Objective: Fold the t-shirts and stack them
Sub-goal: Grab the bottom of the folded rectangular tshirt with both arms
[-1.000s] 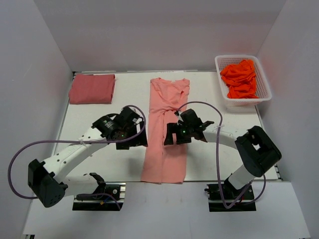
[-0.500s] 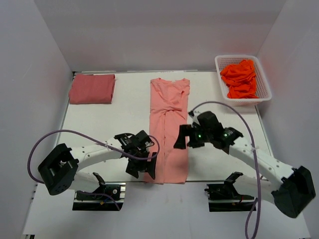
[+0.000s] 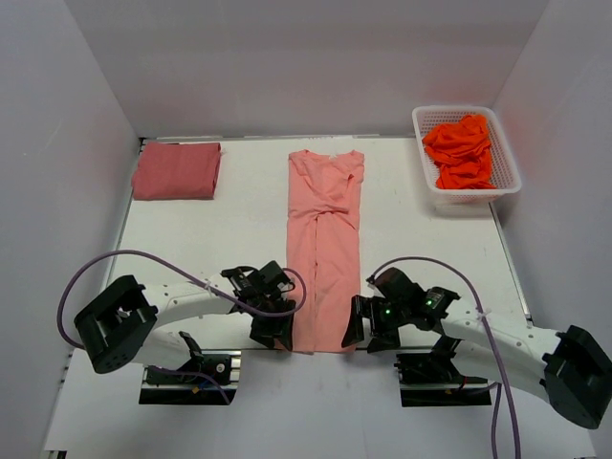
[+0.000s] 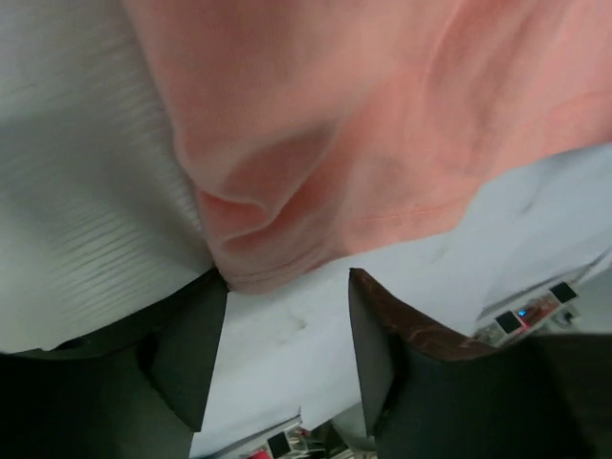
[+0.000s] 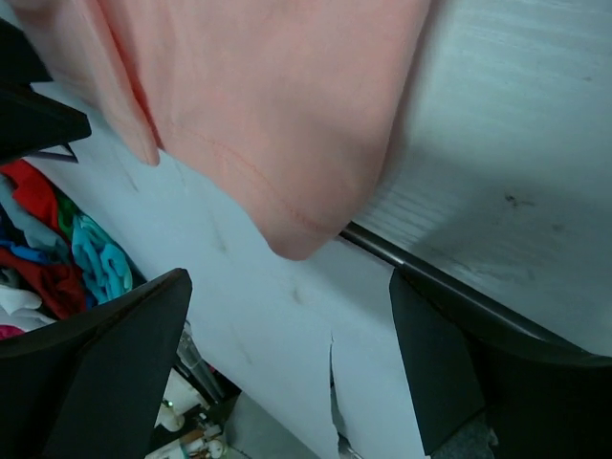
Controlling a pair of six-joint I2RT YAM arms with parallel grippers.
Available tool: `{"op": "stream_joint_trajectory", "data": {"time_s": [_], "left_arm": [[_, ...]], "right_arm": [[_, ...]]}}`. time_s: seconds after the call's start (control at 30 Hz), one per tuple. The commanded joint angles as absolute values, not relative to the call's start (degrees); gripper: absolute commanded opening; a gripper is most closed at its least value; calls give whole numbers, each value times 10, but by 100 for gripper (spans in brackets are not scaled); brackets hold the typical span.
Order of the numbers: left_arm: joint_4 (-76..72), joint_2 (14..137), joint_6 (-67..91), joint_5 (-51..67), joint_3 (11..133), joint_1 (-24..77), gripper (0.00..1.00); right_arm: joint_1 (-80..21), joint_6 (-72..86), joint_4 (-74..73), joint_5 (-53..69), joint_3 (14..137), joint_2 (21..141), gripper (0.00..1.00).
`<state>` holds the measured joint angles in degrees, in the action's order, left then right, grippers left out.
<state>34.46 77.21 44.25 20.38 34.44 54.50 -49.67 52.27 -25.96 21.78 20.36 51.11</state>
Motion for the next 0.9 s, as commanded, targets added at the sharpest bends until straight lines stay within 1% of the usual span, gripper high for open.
{"op": "stream_joint_trajectory", "data": {"time_s": [0.0, 0.03, 0.07, 0.13, 0.17, 0.2, 0.23, 0.27, 0.33, 0.4, 0.43, 0.47, 0.67, 0.7, 0.73, 0.77, 0.8, 0.83, 0.87], "left_arm": [[301, 780, 442, 195, 316, 548, 61], [301, 780, 442, 195, 316, 548, 53], [307, 770, 442, 195, 316, 548, 50], [307, 755, 449, 195, 311, 554, 47], [298, 748, 449, 195, 303, 554, 47], [298, 743, 455, 200, 303, 554, 43], [284, 736, 460, 200, 297, 554, 39], [278, 736, 461, 207, 290, 554, 39], [266, 736, 466, 207, 284, 554, 38], [265, 736, 466, 207, 284, 554, 33], [265, 736, 466, 207, 284, 554, 31], [265, 736, 466, 207, 284, 554, 26], [265, 720, 471, 202, 302, 554, 25], [265, 713, 471, 202, 302, 554, 23], [265, 708, 471, 195, 310, 554, 20], [280, 708, 471, 195, 310, 554, 14], [288, 708, 471, 190, 331, 554, 2], [296, 708, 471, 183, 340, 554, 0], [303, 702, 471, 183, 349, 554, 0]], "right_arm": [[-519, 576, -201, 228, 194, 548, 89], [-530, 581, -201, 220, 196, 561, 85], [-533, 585, -201, 220, 198, 567, 75], [-544, 594, -203, 210, 195, 570, 62], [-544, 598, -203, 207, 193, 564, 58], [-548, 605, -200, 204, 189, 563, 47], [-548, 610, -193, 193, 182, 556, 44], [-548, 613, -191, 192, 178, 555, 39], [-548, 616, -199, 179, 178, 554, 37], [-548, 616, -200, 162, 178, 551, 34], [-548, 613, -195, 159, 177, 551, 30], [-547, 613, -192, 154, 178, 553, 28], [-546, 584, -180, 142, 194, 576, 25], [-544, 581, -179, 142, 196, 589, 21], [-546, 579, -181, 141, 211, 591, 7], [-546, 574, -186, 135, 215, 596, 0], [-547, 570, -205, 127, 219, 593, 0], [-547, 561, -207, 124, 230, 581, 0], [-546, 560, -217, 121, 233, 576, 0]]}}
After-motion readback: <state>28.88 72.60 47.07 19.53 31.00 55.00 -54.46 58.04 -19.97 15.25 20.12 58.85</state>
